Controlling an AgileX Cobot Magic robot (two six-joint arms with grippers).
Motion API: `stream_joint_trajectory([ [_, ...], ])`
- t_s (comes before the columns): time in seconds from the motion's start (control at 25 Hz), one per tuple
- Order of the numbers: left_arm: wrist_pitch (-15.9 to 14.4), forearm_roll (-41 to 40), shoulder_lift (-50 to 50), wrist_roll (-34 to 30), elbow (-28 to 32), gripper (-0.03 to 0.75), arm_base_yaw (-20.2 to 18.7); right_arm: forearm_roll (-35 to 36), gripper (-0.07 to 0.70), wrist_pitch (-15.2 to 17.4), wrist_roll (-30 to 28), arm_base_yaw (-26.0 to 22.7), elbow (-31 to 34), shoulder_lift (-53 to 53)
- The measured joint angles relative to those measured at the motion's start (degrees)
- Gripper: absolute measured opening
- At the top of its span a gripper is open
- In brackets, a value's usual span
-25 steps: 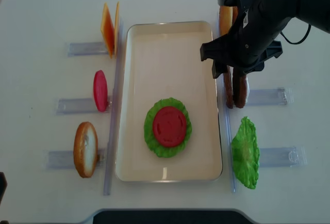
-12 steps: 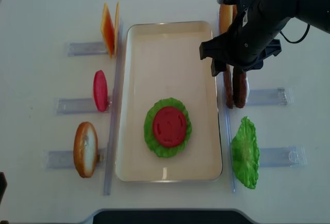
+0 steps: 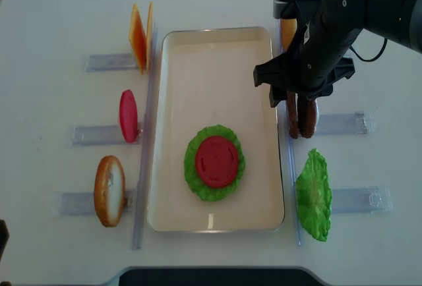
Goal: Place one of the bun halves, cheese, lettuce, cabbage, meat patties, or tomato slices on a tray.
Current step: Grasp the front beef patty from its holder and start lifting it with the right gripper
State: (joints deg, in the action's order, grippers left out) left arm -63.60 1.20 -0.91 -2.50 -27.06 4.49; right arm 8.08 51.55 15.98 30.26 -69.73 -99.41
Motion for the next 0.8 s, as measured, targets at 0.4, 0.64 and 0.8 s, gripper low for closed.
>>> stream_joint_trajectory([
  [0.4,0.00,0.00,0.00,0.00,0.00,0.211,0.00,-1.79,0.447,-1.11,-0.24,0.00,0.00,-2.02],
  [0.64,0.00,0.00,0.00,0.00,0.00,0.211,0.00,-2.77,0.337,-1.22,-0.24,0.00,0.00,-2.08],
  [0.8,0.00,0.00,0.00,0.00,0.00,0.211,0.00,-3.13,0.187,-1.15,-0.24,0.00,0.00,-2.13],
])
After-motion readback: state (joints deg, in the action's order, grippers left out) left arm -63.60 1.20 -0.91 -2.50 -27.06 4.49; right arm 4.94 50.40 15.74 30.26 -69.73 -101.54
